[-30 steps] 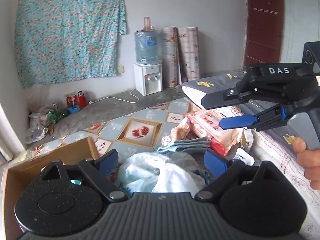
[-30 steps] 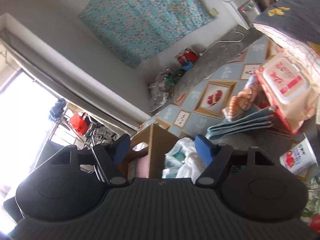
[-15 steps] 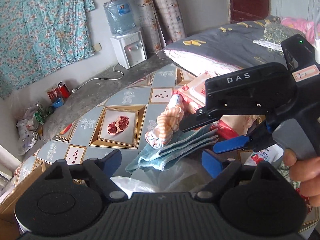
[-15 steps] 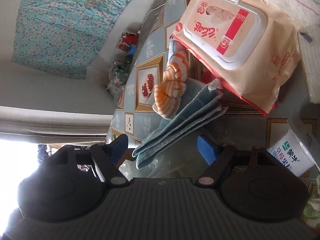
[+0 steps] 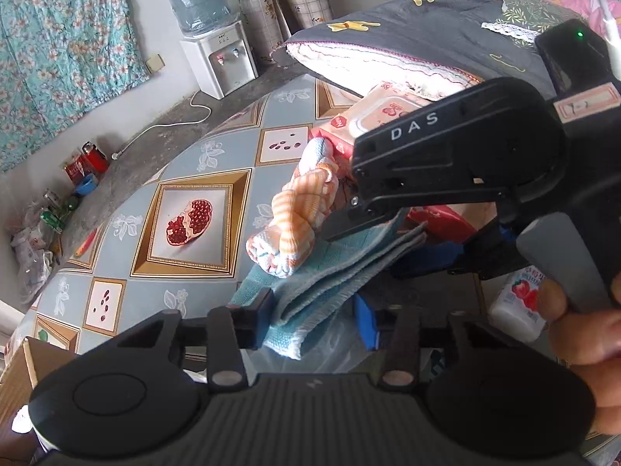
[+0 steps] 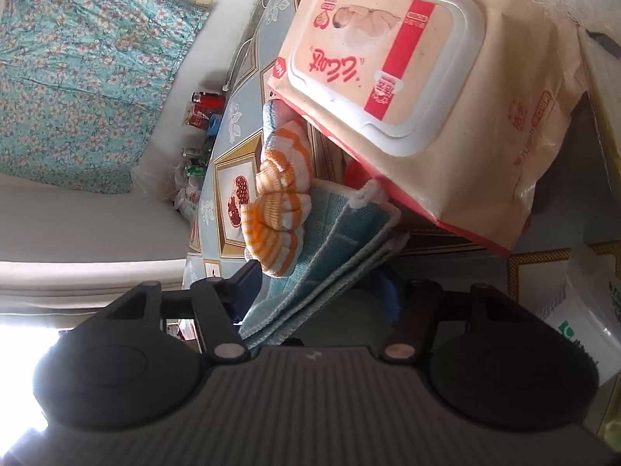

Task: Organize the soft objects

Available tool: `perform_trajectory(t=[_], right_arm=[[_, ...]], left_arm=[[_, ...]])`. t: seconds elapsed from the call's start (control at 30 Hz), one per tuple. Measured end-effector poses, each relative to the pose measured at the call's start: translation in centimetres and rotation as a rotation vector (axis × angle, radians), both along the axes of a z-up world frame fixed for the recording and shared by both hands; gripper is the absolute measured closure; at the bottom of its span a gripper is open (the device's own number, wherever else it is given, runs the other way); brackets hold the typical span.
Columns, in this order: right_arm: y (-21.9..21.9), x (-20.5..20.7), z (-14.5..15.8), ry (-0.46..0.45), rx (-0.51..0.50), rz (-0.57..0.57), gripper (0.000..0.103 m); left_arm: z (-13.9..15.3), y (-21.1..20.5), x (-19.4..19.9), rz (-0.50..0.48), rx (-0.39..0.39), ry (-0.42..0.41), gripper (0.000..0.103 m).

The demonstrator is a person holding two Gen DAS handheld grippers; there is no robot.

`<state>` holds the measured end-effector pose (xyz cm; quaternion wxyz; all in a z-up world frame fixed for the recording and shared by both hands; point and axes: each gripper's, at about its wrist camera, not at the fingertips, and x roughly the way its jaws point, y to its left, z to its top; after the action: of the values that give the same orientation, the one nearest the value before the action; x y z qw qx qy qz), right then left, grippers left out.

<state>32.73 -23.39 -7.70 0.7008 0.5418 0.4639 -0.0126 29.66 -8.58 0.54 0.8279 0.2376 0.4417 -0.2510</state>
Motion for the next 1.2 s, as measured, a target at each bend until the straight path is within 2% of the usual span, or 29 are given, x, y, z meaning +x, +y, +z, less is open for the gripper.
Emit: perform_trajectory(t=[0.07,0.1,0.13,0.17,0.27,0.4,0.57,0.73,0.87,1.0,1.1,1.2], right_arm=[[0.0,0.0,-0.8,-0.002,0.014,-0.010,0.058],[0.1,0.1,-1.0,-0.006,0.020,-0.010,0.062],[0.1,-0.1,-1.1,-0.012,0.025,-0.009,0.072],[0.2,-0.1,-1.1,-0.018,0.029,-0.010,0.079],[0.2,-0.1,0.1,-0.065,0.027,-0.013,0.090],[-0.3,0.3,3.4,-0.151,0.023,-0.013,0.094],[-1.8,0.1,8.8,-0.286,0.027,0.009,0.095],[-4.1,-3.7,14.5,-0.425,0.057,0.070,0.095],[-5.3,-8.7,16.7,-0.490,0.081,0.139,0.095],[-6.7,-15.2,16.2,-0.502,0.092,0.214,0.095],[-7.4,-20.3,13.1,-0.462,0.054,0.263,0.095],[-8.3,-25.0,8.1,-0.354,0.020,0.291,0.095]], left_arm=[[0.1,0.1,0.2,0.013,-0.010,0.005,0.071],[0.2,0.2,0.3,0.021,-0.017,0.006,0.081],[0.5,0.3,0.4,0.033,-0.021,0.002,0.086],[0.7,0.4,0.5,0.042,-0.027,0.002,0.088],[1.7,0.7,0.8,0.077,-0.073,0.000,0.092],[4.2,1.3,1.0,0.116,-0.138,-0.033,0.093],[9.3,2.6,0.1,0.161,-0.257,-0.092,0.094],[15.1,3.6,-3.8,0.173,-0.368,-0.141,0.094],[17.5,4.0,-8.8,0.143,-0.411,-0.165,0.094],[16.7,4.3,-14.0,0.131,-0.458,-0.123,0.094],[13.2,3.9,-18.2,0.144,-0.464,-0.060,0.094],[8.0,3.0,-22.0,0.153,-0.458,0.043,0.094]])
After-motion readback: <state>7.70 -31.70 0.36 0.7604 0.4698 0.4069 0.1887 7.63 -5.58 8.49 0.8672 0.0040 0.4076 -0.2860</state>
